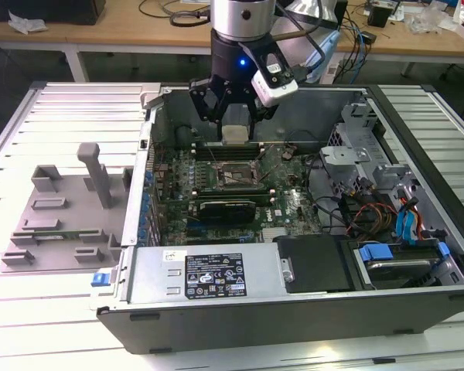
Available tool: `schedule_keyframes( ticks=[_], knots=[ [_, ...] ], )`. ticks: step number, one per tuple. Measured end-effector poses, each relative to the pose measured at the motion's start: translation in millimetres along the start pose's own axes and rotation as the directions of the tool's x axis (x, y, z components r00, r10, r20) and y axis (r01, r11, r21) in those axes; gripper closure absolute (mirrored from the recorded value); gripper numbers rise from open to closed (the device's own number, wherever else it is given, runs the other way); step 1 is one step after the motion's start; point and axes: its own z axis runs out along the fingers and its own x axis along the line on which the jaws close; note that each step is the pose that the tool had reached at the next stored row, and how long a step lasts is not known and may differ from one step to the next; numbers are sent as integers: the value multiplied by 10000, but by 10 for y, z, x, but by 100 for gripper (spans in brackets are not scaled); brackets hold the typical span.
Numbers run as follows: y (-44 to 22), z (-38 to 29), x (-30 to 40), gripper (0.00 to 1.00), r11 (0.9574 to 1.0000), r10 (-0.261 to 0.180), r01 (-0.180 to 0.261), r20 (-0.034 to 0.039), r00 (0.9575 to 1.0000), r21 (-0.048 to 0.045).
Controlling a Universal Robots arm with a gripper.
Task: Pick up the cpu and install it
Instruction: 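Pick up the cpu and move it towards the insertion slot, then place the cpu into insertion slot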
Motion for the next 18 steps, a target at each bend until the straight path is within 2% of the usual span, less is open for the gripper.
schedule_keyframes(
  ticks=[3,18],
  knots=[
    [0,94,1,45,10000,-2,2,-1,10000,1],
    [0,98,1,45,10000,-2,2,-1,10000,0]
  ],
)
